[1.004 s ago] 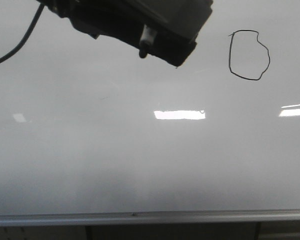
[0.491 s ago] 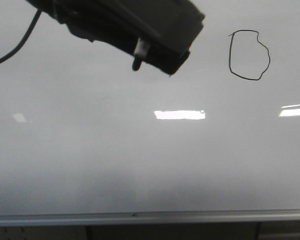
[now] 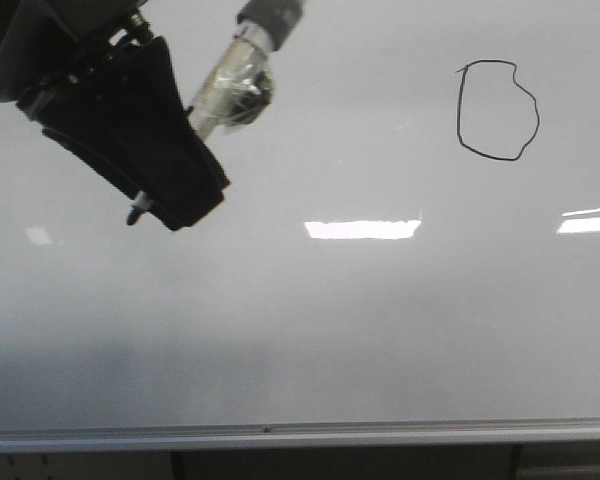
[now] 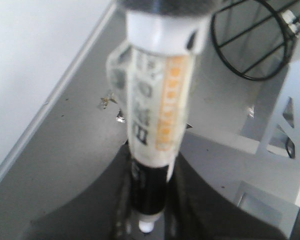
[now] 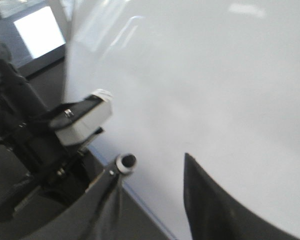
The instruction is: Write number 0 on whiteboard
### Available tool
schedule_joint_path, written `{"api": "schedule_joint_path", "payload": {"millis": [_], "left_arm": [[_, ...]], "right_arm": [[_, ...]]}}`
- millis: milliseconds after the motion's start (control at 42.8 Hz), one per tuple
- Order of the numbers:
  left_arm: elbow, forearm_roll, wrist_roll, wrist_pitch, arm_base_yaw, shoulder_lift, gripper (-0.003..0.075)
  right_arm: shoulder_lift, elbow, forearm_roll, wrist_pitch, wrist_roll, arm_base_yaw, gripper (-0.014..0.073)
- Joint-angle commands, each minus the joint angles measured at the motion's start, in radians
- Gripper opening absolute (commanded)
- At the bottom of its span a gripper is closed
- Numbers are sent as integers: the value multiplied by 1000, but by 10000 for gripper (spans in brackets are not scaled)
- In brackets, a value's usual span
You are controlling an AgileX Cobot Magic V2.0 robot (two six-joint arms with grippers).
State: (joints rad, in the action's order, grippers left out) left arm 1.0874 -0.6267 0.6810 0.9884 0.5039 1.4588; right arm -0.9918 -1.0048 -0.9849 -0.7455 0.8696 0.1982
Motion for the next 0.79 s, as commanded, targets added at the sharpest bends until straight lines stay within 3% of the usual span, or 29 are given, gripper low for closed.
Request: {"api": "schedule_joint_path", "payload": {"millis": [0,164,350,537,771], "left_arm": [[31,-12,-93,-31,-98,-35,-19],[31,-12,-112,-31,-277,-35,-20],[31,18,-112,-31,-434,-35,-20],[31,28,-112,-31,-507,-35,-20],[31,51,-118,-45,-513,21,-19]], "right_arm": [[140,61,55,190,-29,0,240],[338,243,60,352,-24,0,89],[580,452,60,427,-24,0,-64],[787,567,60,448,-24,0,-68],[851,586,60,477,-24,0,-68]]}}
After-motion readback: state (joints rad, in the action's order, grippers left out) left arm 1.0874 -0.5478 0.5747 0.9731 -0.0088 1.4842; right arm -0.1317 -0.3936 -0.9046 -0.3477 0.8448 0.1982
